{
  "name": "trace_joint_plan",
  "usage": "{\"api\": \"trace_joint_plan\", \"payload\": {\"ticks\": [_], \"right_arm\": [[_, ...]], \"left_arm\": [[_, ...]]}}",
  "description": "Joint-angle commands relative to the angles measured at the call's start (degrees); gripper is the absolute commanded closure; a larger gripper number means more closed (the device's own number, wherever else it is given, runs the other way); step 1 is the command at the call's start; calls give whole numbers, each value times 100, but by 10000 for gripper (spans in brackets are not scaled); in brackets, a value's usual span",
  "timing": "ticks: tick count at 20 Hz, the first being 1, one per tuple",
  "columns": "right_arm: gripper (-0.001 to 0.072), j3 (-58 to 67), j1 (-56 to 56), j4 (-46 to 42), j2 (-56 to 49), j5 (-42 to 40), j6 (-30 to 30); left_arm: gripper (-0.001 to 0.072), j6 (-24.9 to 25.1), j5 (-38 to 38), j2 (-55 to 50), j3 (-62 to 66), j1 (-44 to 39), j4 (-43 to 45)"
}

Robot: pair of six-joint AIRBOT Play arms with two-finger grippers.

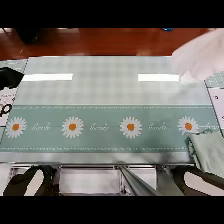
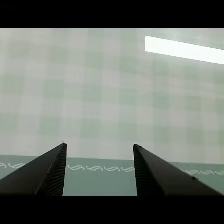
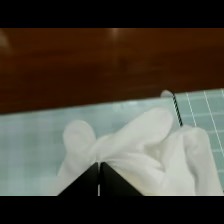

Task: Fold the shirts.

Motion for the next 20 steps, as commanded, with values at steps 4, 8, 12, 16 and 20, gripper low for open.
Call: {"api": "trace_joint_plan", "payload": {"ticks": [4, 8, 12, 16, 20], "right_arm": [[694, 616, 1602, -26, 868, 11, 129], [694, 553, 3034, -267, 772, 575, 555], [694, -33, 4238, -706, 315, 798, 1318], [694, -1106, 5136, -1449, -313, 20, 2940], [694, -1932, 5545, -946, -1099, -1392, 4144]], "left_arm": [[202, 68, -127, 402, -120, -476, -457], [202, 223, 109, 411, -188, -597, -450], [202, 232, 164, 409, -203, -723, -455], [202, 295, 144, 396, -210, -1209, -455], [202, 271, 98, 396, -549, -1585, -470]]}}
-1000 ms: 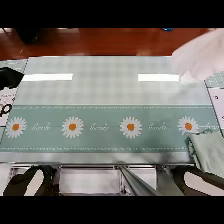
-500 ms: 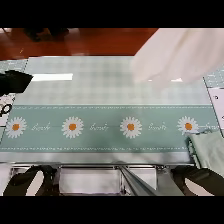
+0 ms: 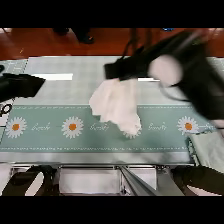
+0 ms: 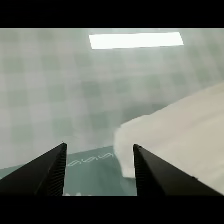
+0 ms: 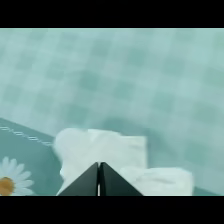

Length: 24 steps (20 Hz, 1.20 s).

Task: Fold the shirts.

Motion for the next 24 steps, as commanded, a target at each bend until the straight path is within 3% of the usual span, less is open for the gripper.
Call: {"api": "trace_joint_plan", "payload": {"ticks": [1, 3, 4, 5, 6, 8, 9, 11, 13, 16, 18, 21, 24], "right_arm": [[694, -586, 444, 319, -741, -1104, 1071], [690, -586, 481, 544, -1121, -1292, 1069], [566, -586, 409, 780, -1248, -1342, 1047], [358, -584, 267, 973, -1274, -1351, 868], [325, -579, 70, 1095, -1211, -1322, 619], [325, -579, -590, 1290, -831, -1086, 79], [325, -579, -1047, 1292, -540, -813, -216], [325, -614, -2013, 903, 31, 35, -636], [325, -1145, -2892, 463, 553, 654, -776], [325, -2837, -3812, 903, 1320, 420, -1211], [326, -3823, -4214, 1473, 1720, 37, -1587], [326, -4448, -4566, 2387, 1818, -133, -2256], [325, -4551, -4562, 2782, 1814, -286, -2498]], "left_arm": [[202, -9, -68, -4, -352, -341, -22], [202, -9, -68, -4, -699, -498, -70], [202, -7, -55, -7, -866, -546, -131], [201, -7, -52, -17, -1021, -595, -160], [201, -7, -48, -42, -1150, -612, -166], [202, -35, -175, -79, -1307, -610, -168], [202, -317, -356, -120, -1353, -610, -168], [201, -765, -929, -304, -1467, -610, -203], [201, -761, -1084, -525, -1845, -610, -551], [201, -387, -1008, -1113, -2726, -610, -1464], [201, -243, -730, -1543, -2997, -608, -1539], [201, -101, -293, -2116, -3016, -800, -2085], [201, -24, 693, -2664, -3010, -1447, -2708]]}}
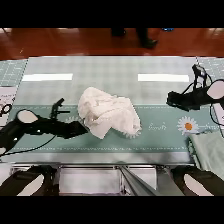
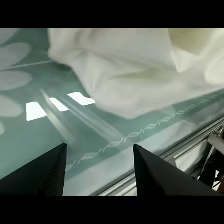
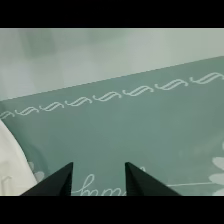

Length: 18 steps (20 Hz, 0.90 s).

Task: Fold the shirts.

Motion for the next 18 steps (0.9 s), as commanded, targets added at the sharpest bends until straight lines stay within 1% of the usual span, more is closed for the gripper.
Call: {"api": "trace_joint_plan", "payload": {"ticks": [1, 3, 4, 7, 8, 9, 10, 11, 12, 14, 16, 17, 18], "right_arm": [[326, -348, -177, 756, 98, -221, -538], [326, -348, -177, 872, 98, -332, -577], [326, -348, -175, 949, 96, -391, -710], [326, -345, -175, 1541, -201, -450, -1082], [326, -345, -173, 1777, -393, -483, -1178], [326, -345, -173, 2020, -570, -516, -1316], [326, -345, -173, 2269, -754, -579, -1464], [326, -345, -173, 2514, -931, -664, -1598], [326, -345, -173, 2730, -1093, -767, -1733], [326, -210, -173, 3161, -1526, -796, -2026], [327, 151, -173, 3508, -2085, -557, -2356], [346, 382, -173, 3600, -2389, -426, -2463], [346, 612, -173, 3657, -2669, -306, -2564]], "left_arm": [[201, 131, 1025, -704, -42, -577, -782], [201, 131, 1248, -1060, 63, -737, -837], [201, 133, 1268, -1226, 146, -758, -837], [201, 133, 1421, -1576, 431, -758, -839], [202, 160, 1381, -1672, 546, -756, -839], [217, 260, 1244, -1755, 688, -756, -839], [418, 483, 1067, -1797, 817, -754, -837], [686, 837, 890, -1790, 938, -743, -837], [685, 1021, 708, -1777, 1051, -739, -831], [685, 1051, 295, -1733, 1252, -616, -702], [686, 1049, 96, -1572, 1305, -376, -431], [686, 1047, 20, -1460, 1305, -208, -293], [686, 1047, -76, -1360, 1305, -50, -267]]}}
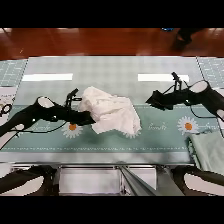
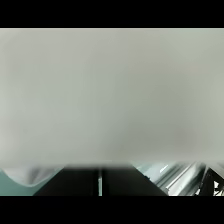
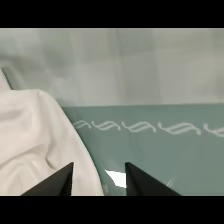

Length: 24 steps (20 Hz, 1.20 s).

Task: Fold the shirts.

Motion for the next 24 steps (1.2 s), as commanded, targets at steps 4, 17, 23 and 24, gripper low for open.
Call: {"api": "trace_joint_plan", "payload": {"ticks": [4, 17, 23, 24], "right_arm": [[346, 1416, 33, 1084, -1821, 1067, -1034], [691, 2780, 1038, 835, -2859, 1856, -1443], [694, 2975, 817, 144, -1558, 1910, -1058], [694, 3198, 769, -120, -1198, 1910, -894]], "left_arm": [[686, 107, -706, 496, 96, 612, 247], [686, -146, -713, 522, 98, 619, 247], [686, -151, -1119, 1287, 1204, 1158, 245], [686, -197, -1110, 1515, 1661, 1287, 245]]}}
